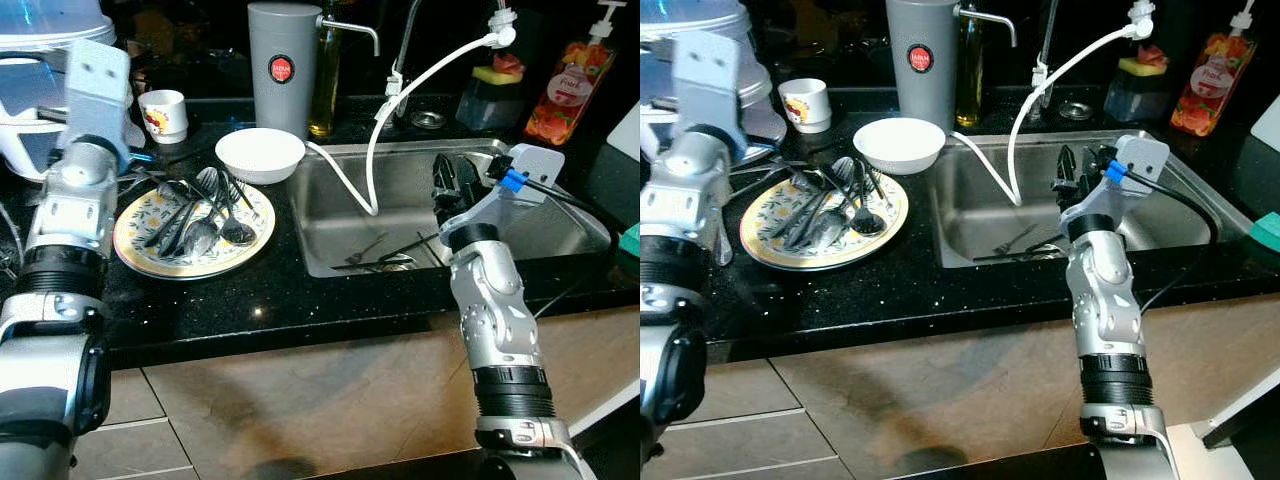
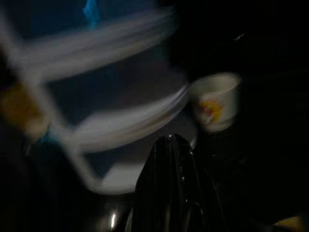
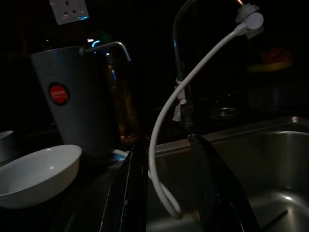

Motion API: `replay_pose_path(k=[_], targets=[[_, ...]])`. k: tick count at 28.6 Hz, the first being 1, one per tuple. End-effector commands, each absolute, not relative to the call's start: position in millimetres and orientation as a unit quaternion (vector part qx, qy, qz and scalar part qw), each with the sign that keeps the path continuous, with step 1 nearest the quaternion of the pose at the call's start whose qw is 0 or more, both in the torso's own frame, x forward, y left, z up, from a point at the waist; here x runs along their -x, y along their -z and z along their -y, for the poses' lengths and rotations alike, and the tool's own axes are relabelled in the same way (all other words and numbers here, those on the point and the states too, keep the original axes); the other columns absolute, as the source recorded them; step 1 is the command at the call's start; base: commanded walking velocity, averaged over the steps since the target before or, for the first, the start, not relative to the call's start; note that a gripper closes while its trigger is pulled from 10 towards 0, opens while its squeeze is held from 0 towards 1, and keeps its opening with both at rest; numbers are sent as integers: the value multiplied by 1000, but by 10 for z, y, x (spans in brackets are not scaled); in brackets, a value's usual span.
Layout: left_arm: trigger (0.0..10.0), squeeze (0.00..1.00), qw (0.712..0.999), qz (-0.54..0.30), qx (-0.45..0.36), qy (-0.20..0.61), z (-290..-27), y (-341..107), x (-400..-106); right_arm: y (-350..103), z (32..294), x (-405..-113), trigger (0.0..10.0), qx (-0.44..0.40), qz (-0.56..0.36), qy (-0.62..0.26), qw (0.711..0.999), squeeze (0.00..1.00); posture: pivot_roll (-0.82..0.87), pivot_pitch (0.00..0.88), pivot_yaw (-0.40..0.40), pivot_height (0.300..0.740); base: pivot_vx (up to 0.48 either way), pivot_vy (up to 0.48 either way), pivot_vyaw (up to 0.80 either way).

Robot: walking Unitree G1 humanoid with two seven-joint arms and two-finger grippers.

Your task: Kitchen organization

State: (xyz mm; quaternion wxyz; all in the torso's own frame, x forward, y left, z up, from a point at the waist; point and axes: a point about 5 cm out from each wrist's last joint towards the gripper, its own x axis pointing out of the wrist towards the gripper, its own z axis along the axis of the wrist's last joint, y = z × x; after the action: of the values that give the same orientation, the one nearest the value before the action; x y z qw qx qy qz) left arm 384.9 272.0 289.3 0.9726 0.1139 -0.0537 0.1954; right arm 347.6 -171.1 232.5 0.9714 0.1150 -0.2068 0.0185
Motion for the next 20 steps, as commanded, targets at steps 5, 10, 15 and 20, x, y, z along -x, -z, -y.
replay_pose_path(k=[5,10,15,20], targets=[[10000,0,973,-39,-87,-208,-2904,-2504,-3754,-2308,1719,-3476,10000,-116,206,-16,971,0,56,0,-8,740,0,0,0],[10000,0,972,-65,-123,-190,-3027,-2424,-3742,-2291,1719,-3475,10000,-117,204,-15,972,0,62,0,-12,740,0,0,0],[10000,0,960,-85,-234,-125,-3025,-2477,-3808,-2307,1708,-3483,10000,-118,206,-17,971,0,61,0,-15,740,0,0,0],[10000,0,950,-106,-283,-82,-2997,-2534,-3882,-2359,1694,-3462,10000,-115,214,-24,970,0,54,0,2,740,0,0,0]])
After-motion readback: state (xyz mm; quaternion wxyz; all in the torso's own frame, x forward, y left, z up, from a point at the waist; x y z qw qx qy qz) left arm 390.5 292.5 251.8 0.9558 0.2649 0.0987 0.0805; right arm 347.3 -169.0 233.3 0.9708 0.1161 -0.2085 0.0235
